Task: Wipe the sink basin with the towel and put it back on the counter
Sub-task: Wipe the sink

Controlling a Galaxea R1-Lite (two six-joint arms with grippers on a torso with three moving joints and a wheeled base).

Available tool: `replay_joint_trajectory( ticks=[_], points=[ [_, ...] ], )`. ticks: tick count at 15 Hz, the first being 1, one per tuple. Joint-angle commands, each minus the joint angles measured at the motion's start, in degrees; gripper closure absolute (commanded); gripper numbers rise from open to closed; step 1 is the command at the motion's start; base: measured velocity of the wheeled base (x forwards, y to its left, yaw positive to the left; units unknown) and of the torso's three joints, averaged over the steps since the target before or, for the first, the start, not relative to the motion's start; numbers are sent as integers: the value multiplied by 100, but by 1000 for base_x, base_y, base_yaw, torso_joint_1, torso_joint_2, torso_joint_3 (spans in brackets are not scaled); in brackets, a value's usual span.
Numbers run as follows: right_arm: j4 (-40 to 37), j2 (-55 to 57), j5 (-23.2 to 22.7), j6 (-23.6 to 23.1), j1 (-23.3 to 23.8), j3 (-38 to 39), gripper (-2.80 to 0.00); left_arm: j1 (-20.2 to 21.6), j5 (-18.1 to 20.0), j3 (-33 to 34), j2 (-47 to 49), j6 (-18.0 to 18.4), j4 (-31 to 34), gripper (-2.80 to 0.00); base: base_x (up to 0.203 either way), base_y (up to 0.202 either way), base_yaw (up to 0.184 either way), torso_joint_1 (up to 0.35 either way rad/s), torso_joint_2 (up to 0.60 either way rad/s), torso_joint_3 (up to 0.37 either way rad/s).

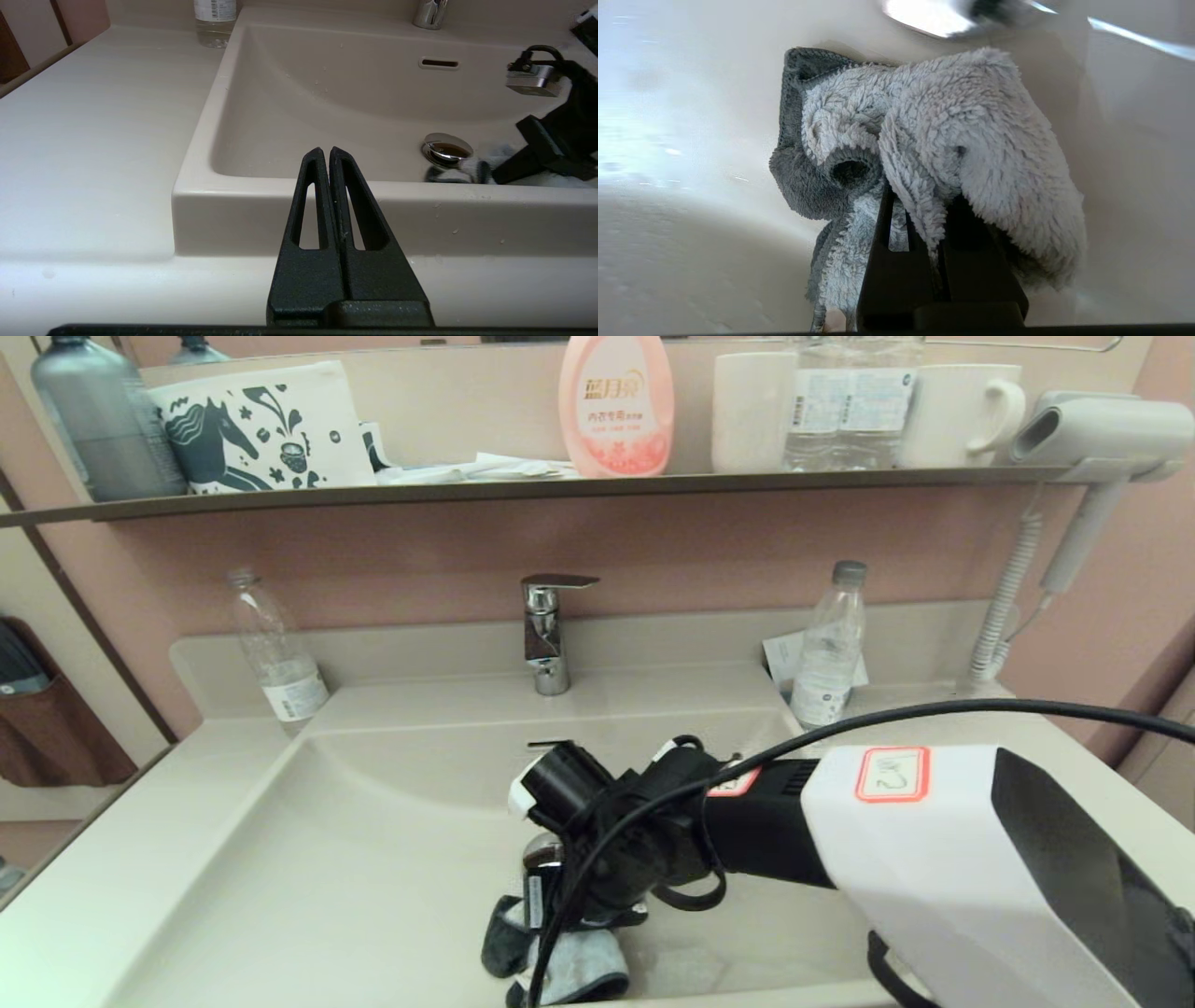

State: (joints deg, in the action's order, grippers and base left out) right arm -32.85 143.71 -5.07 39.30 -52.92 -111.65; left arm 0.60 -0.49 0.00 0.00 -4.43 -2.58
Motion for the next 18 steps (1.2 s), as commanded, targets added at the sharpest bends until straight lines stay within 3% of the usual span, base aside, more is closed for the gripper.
replay_joint_trajectory(
  ticks=[1,8,18],
  points=[
    [474,465,-20,-74,-100,-150,0,2,-4,0,9,-6,-5,0,0,0,0,0,0,0],
    [2635,873,-36,-767,-68,-156,0,2,-4,0,9,-6,-5,0,0,0,0,0,0,0],
    [4484,994,-4,-827,361,-155,0,2,-4,0,9,-6,-5,0,0,0,0,0,0,0]
  ],
)
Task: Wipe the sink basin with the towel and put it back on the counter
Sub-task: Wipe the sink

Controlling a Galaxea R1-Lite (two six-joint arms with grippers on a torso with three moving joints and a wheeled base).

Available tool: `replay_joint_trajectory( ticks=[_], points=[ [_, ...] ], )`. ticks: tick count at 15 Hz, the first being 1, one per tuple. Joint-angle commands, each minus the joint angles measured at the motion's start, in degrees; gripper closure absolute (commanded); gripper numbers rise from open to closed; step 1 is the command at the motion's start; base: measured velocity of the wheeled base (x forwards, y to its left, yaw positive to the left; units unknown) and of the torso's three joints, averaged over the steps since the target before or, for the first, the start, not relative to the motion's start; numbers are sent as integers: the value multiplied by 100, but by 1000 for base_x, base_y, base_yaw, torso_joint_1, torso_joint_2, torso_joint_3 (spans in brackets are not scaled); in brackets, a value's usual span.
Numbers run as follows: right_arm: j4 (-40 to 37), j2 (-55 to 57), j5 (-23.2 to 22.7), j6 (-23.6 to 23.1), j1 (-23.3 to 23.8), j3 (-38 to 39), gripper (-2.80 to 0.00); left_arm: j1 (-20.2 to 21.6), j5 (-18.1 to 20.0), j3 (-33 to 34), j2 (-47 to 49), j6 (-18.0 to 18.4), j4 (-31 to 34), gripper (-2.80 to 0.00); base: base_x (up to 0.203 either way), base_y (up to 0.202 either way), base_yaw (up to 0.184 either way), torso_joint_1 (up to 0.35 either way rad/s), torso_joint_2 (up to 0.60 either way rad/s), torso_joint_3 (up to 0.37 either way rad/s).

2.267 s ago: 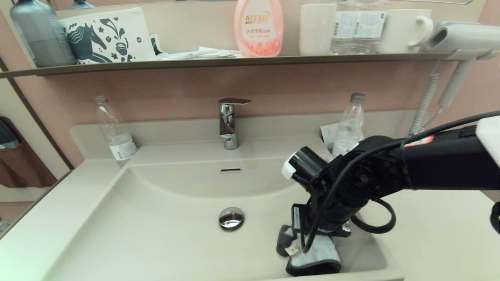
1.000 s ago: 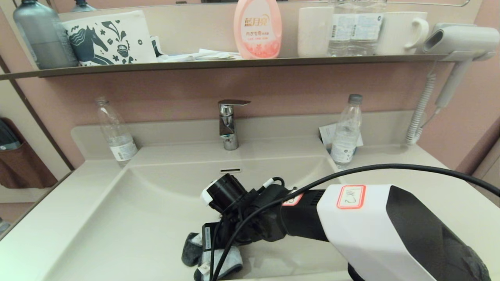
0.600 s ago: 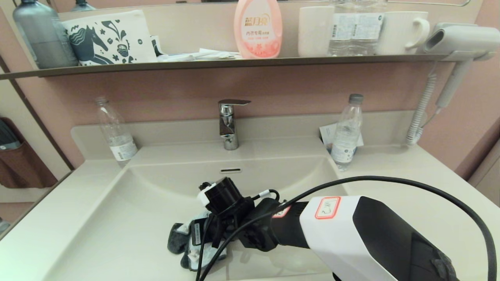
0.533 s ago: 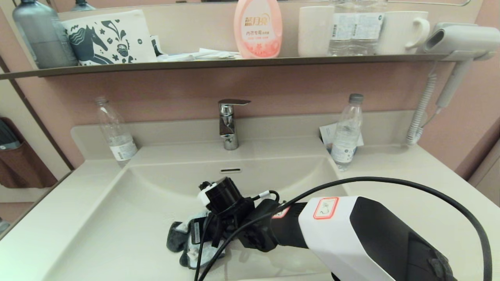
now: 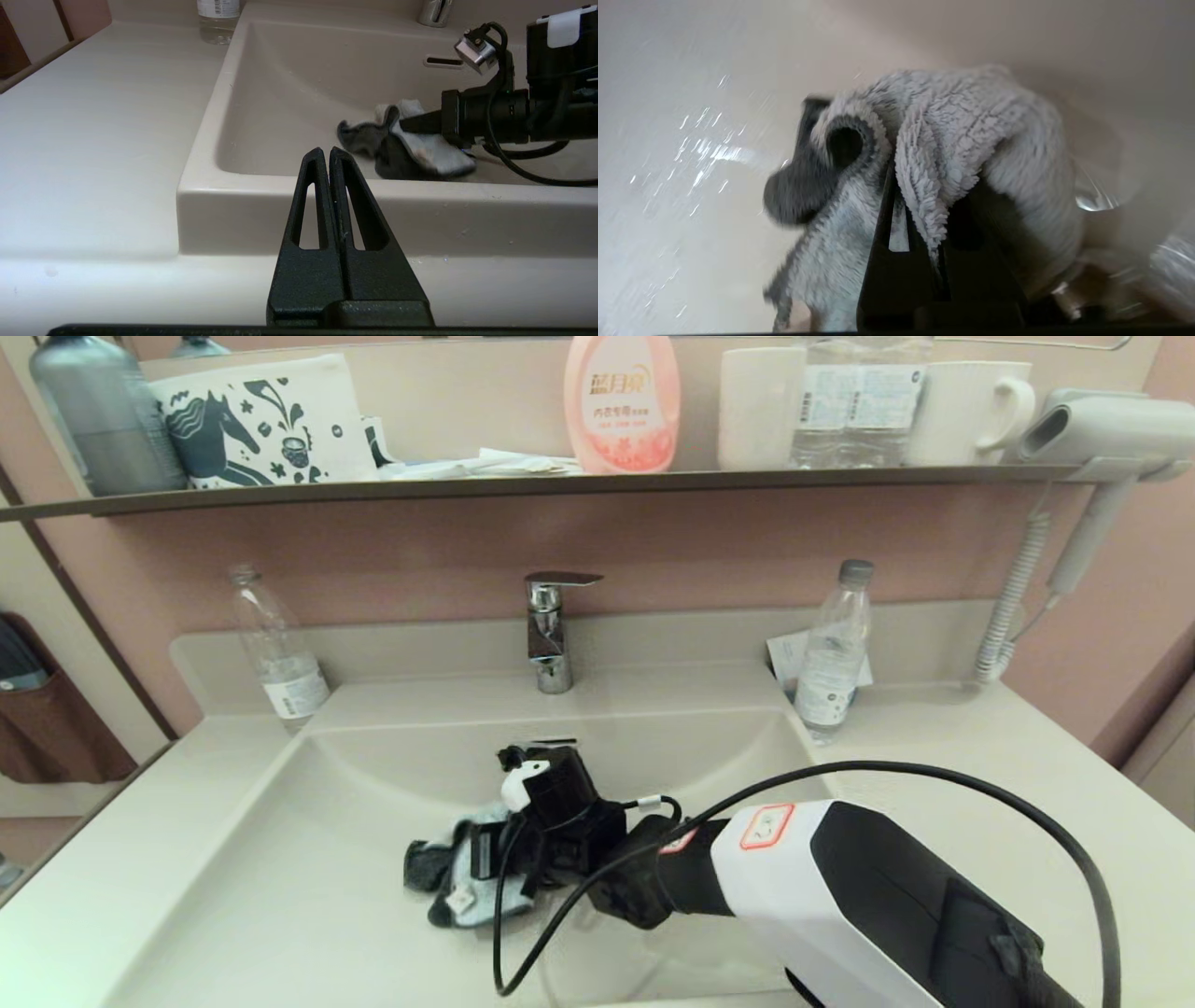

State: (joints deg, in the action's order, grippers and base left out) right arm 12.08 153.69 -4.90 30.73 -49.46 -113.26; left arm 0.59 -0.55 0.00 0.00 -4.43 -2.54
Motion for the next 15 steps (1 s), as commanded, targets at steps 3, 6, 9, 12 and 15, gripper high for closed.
replay_joint_trajectory(
  ticks=[3,6,9,12,15],
  points=[
    [-177,-168,-11,30,87,6,0,3,2,0,9,-6,-10,0,0,0,0,0,0,0],
    [-327,-253,99,20,78,6,0,3,2,0,9,-6,-10,0,0,0,0,0,0,0],
    [-606,-312,518,-133,231,6,0,3,2,0,9,-6,-9,0,0,0,0,0,0,0],
    [-1742,-434,1030,-322,524,6,0,3,2,0,9,-6,-10,0,0,0,0,0,0,0],
    [-3130,-695,1361,-367,676,6,0,3,2,0,9,-6,-10,0,0,0,0,0,0,0]
  ],
)
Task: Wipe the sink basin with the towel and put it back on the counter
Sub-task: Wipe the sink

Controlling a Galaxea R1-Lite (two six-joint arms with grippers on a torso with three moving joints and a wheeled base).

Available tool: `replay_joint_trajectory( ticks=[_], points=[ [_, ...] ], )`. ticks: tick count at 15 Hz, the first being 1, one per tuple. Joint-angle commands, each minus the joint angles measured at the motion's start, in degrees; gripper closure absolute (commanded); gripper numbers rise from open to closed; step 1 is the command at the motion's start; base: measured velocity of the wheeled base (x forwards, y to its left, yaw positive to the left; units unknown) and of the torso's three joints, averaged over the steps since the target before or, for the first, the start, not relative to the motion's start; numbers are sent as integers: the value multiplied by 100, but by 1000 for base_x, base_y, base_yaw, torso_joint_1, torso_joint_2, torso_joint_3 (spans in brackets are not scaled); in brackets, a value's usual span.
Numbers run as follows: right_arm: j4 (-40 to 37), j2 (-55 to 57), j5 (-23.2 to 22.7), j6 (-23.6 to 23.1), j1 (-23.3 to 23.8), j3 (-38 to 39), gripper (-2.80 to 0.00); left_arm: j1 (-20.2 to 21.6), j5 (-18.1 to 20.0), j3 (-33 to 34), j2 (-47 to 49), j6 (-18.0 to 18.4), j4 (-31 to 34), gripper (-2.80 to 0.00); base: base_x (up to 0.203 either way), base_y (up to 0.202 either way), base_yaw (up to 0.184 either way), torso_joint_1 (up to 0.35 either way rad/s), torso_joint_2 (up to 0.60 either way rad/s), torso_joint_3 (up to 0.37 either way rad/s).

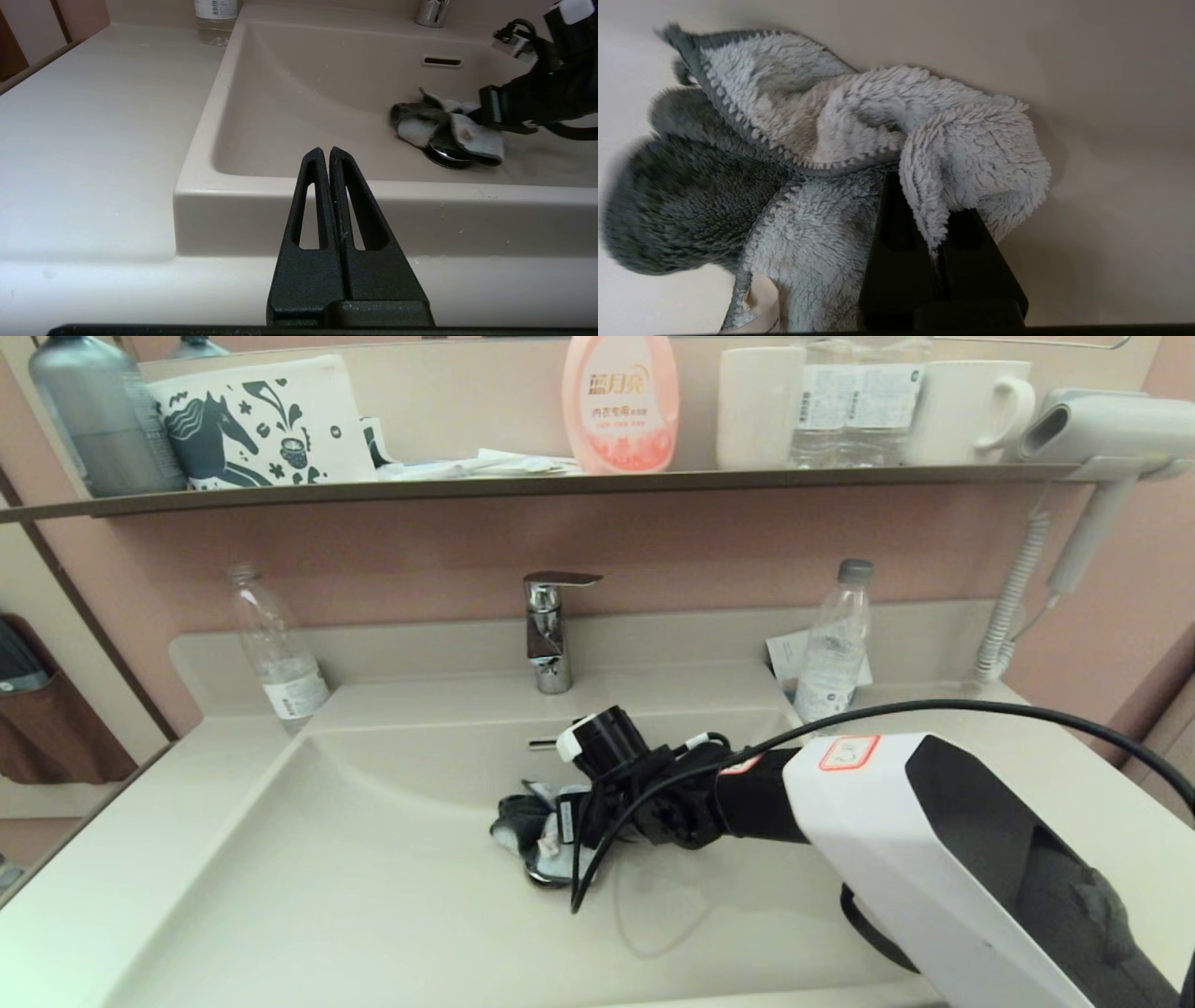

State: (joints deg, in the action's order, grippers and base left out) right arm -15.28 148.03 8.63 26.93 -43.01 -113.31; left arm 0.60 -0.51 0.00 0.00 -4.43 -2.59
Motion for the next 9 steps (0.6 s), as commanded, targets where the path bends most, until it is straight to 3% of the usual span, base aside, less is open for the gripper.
replay_joint_trajectory(
  ticks=[1,3,5,8,9],
  points=[
    [-864,-201,146,12,41,11,0,2,-2,0,9,-5,-4,0,0,0,0,0,0,0],
    [-2051,-306,476,22,22,11,0,2,-2,0,9,-5,0,0,0,0,0,0,0,0],
    [-3097,-415,495,50,-97,11,0,2,-2,0,9,-5,-4,0,0,0,0,0,0,0],
    [-3282,-380,-8,38,-455,11,0,2,-2,0,9,-5,3,0,0,0,0,0,0,0],
    [-3106,-346,-425,-43,-563,11,0,2,-2,0,9,-5,-4,0,0,0,0,0,0,0]
  ],
)
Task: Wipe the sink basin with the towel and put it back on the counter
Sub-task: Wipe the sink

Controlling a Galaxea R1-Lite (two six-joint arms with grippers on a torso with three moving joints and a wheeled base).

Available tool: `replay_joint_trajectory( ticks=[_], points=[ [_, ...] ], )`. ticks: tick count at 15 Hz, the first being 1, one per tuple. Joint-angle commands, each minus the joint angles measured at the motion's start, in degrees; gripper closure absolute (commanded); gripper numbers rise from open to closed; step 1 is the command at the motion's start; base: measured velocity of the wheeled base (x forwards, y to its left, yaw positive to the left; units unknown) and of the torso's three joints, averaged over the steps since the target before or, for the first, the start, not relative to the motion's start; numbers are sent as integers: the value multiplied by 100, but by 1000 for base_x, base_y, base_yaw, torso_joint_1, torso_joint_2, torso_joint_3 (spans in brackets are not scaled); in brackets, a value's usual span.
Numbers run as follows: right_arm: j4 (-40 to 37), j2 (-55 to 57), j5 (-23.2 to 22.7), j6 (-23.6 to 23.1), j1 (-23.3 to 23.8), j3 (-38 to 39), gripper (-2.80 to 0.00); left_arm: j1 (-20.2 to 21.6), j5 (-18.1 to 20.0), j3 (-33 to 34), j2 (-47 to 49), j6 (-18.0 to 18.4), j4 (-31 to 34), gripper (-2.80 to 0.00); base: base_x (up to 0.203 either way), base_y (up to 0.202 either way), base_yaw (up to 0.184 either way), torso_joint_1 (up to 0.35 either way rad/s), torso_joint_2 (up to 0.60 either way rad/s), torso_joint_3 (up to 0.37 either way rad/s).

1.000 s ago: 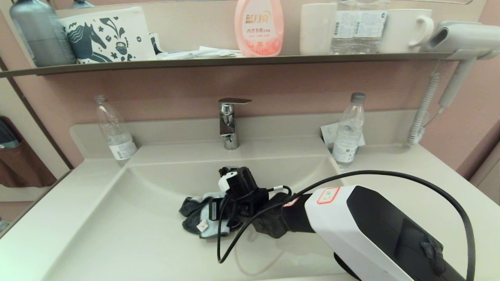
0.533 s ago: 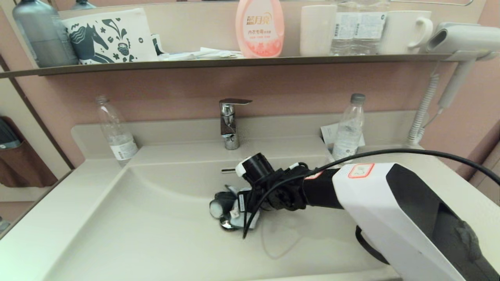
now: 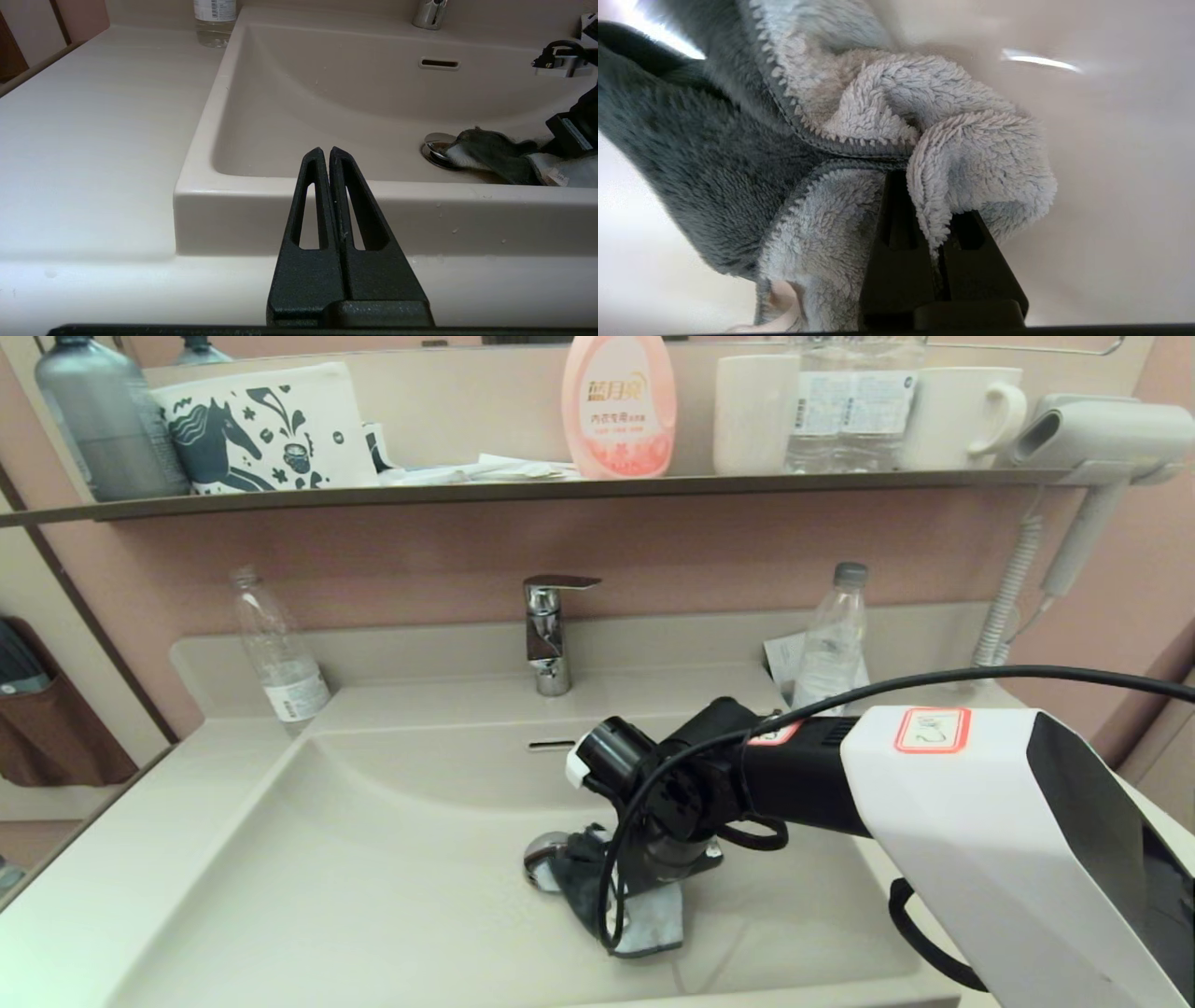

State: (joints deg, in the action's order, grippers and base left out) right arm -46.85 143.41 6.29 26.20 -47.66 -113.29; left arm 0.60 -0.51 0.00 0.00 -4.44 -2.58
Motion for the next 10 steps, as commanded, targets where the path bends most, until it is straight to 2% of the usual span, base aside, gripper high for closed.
replay_joint_trajectory(
  ticks=[1,5,7,8,10],
  points=[
    [415,176,-525,-90,-200,9,0,2,-2,0,9,-5,-5,0,0,0,0,0,0,0],
    [1886,542,-1637,-675,-405,9,0,2,-2,0,9,-5,-5,0,0,0,0,0,0,0],
    [2744,793,-2108,-782,-461,9,0,2,-2,0,9,-5,-5,0,0,0,0,0,0,0],
    [2885,849,-2221,-809,-481,9,0,2,-2,0,9,-5,-5,0,0,0,0,0,0,0],
    [3976,1137,-2649,-843,-495,-21,0,2,-2,0,9,-5,-5,0,0,0,0,0,0,0]
  ],
)
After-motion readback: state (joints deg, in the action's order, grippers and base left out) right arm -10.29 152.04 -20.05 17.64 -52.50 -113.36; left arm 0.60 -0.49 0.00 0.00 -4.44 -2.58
